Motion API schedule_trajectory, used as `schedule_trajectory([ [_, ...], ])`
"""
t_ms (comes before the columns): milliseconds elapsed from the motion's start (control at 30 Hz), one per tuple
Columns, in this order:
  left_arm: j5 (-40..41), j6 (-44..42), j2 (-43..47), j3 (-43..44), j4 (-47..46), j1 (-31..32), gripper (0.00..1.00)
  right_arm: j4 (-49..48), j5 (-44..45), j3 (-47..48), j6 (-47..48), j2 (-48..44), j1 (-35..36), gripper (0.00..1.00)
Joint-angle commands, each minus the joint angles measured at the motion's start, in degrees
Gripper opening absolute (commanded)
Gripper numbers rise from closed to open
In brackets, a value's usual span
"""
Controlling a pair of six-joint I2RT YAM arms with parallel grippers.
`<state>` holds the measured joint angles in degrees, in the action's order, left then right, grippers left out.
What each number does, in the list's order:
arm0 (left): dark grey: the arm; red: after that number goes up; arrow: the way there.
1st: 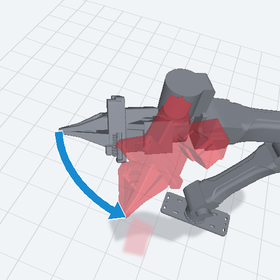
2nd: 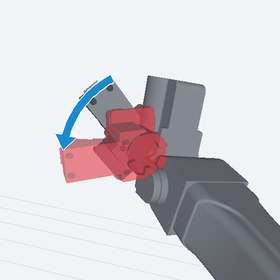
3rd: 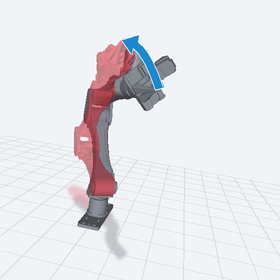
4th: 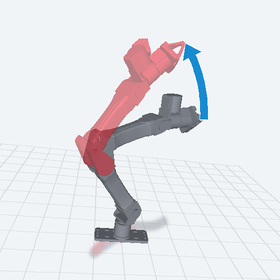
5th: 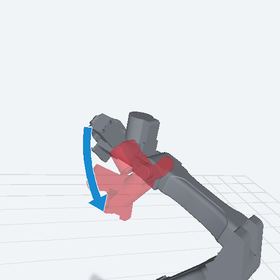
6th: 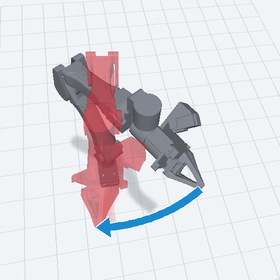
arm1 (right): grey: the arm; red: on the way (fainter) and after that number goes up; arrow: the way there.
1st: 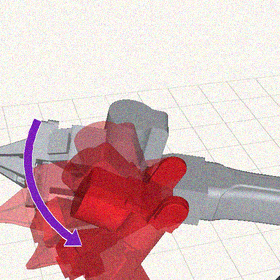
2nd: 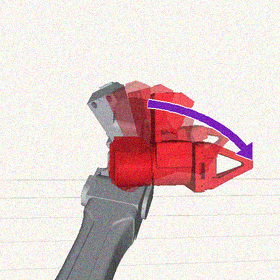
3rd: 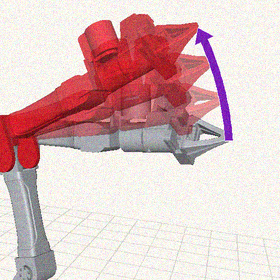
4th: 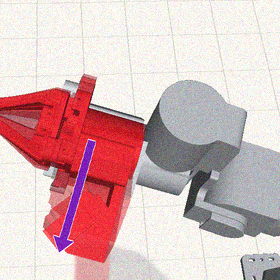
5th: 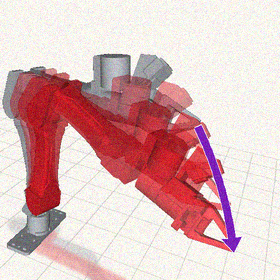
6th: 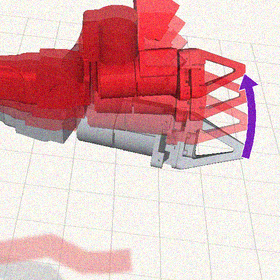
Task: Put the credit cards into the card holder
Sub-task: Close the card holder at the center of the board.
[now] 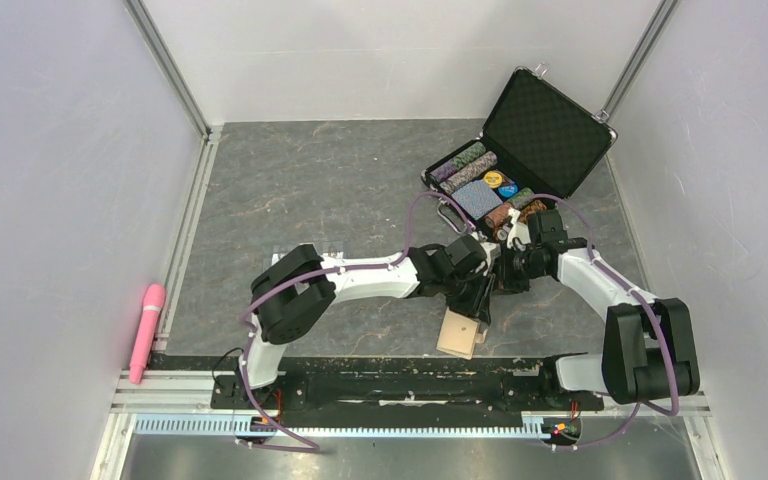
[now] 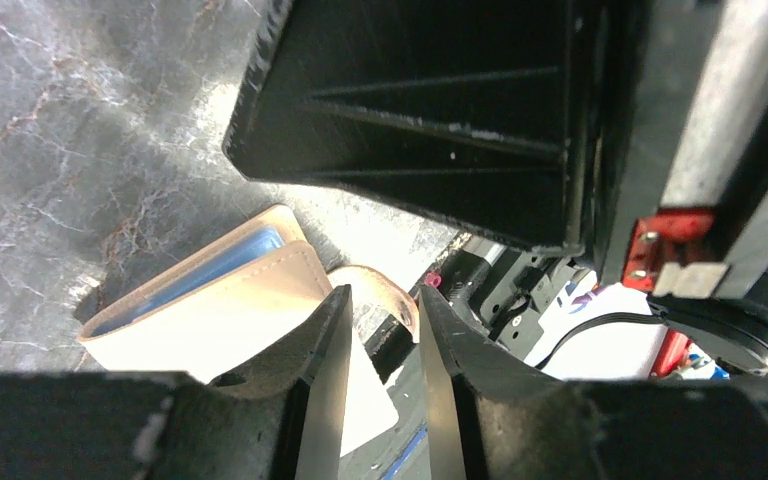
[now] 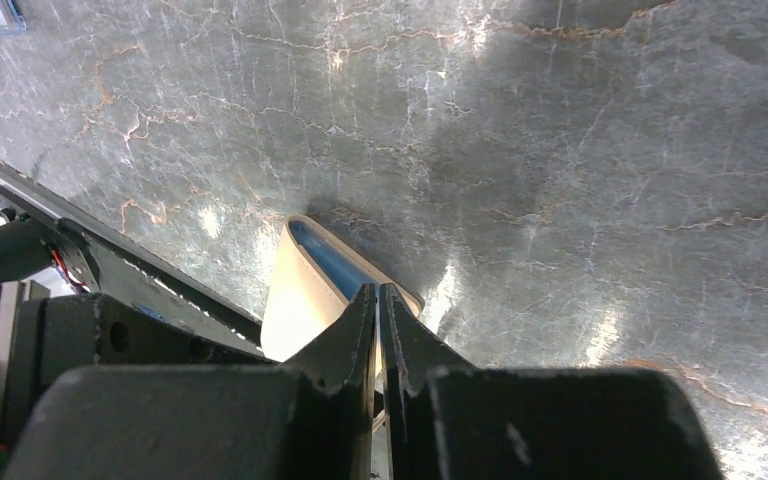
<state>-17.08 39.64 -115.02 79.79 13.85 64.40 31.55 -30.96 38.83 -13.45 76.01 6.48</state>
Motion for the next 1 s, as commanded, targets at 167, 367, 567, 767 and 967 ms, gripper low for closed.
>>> schedule_trajectory([
  [167, -3.3, -2.0, 0.5, -1.4, -1.3, 1.2, 0.37, -0.2, -1.0, 0.0, 1.4, -1.1, -1.0, 0.06],
  [367, -4.3, -2.3, -0.4, -1.0, -0.8, 1.6, 0.33, -0.1, -2.5, -1.1, 2.0, -0.8, -1.0, 0.06],
  [567, -4.9, -2.9, -0.6, -0.4, -0.9, 1.6, 0.11, -0.2, -5.2, -1.8, 2.9, -0.5, -1.1, 0.06],
  [767, -4.0, -3.6, 1.3, -0.8, -0.9, 1.6, 0.02, -2.1, -11.1, -3.8, 3.1, -0.9, -1.0, 0.06],
  [967, -4.7, -3.7, 1.8, -0.1, -0.6, 1.7, 0.02, -4.3, -16.1, -5.8, 2.8, -1.3, -0.9, 0.05],
])
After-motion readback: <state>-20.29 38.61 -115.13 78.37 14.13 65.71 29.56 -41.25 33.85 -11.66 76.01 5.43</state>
